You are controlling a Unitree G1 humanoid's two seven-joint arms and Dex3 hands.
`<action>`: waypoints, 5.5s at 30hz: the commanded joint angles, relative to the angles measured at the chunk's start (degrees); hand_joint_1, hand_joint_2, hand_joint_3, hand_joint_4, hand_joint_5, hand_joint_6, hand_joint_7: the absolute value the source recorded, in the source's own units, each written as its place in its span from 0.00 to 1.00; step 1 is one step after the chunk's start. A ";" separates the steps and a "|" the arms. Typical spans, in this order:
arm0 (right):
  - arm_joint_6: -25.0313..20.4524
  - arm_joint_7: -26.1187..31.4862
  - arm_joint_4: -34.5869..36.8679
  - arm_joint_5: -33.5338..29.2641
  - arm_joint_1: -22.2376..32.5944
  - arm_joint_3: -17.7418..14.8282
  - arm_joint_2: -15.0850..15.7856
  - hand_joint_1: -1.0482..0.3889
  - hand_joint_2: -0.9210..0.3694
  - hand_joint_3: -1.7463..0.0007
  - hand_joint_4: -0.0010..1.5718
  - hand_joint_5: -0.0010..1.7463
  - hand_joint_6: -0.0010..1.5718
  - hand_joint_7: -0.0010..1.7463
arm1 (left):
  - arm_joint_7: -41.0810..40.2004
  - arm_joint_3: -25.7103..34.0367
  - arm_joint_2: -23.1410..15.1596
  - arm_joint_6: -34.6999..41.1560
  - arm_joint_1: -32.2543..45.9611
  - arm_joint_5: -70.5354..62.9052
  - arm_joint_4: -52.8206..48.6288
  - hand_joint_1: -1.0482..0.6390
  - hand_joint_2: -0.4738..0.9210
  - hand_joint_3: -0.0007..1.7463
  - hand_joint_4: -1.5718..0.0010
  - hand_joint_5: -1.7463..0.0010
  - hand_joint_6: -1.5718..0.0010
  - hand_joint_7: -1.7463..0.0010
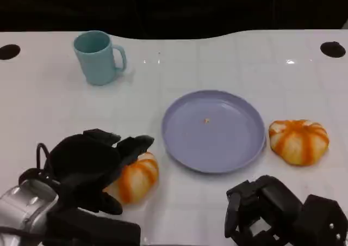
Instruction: Grasp the bread from the table and place it into the plate.
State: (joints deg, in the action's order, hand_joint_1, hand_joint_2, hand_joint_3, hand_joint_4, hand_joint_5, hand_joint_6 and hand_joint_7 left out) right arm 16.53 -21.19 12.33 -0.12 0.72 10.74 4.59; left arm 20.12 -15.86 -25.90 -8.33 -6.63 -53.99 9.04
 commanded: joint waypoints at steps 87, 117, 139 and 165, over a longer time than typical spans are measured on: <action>0.67 -0.12 -0.77 1.40 1.93 0.49 -0.29 0.00 0.60 0.24 0.99 0.74 1.00 0.60 | -43.60 -11.42 15.65 -17.05 -30.14 7.41 -44.95 0.50 0.60 0.70 0.44 0.00 0.57 0.00; 0.19 0.89 -1.58 0.24 2.09 0.95 -0.64 0.00 0.62 0.21 0.97 0.75 1.00 0.60 | -35.02 -21.97 21.65 -4.23 -40.78 2.38 -58.65 0.21 1.00 0.02 0.77 0.71 0.80 1.00; 0.02 0.69 -1.14 0.81 1.73 0.24 -0.19 0.00 0.62 0.21 0.99 0.74 1.00 0.61 | -26.02 -18.97 15.10 -4.37 -32.59 8.30 -41.96 0.14 1.00 0.07 0.79 0.80 0.87 1.00; 1.48 0.29 -0.14 0.81 1.37 0.27 -0.07 0.00 0.60 0.23 0.98 0.74 1.00 0.61 | 0.43 1.71 13.79 -28.35 -8.76 62.19 -32.04 0.26 1.00 0.16 0.59 0.02 0.67 0.26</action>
State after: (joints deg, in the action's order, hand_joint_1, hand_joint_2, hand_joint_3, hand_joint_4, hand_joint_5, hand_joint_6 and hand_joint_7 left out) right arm 17.42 -20.74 12.14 0.48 2.16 11.28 3.97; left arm 16.35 -16.11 -12.48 -37.99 -17.79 2.76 -23.89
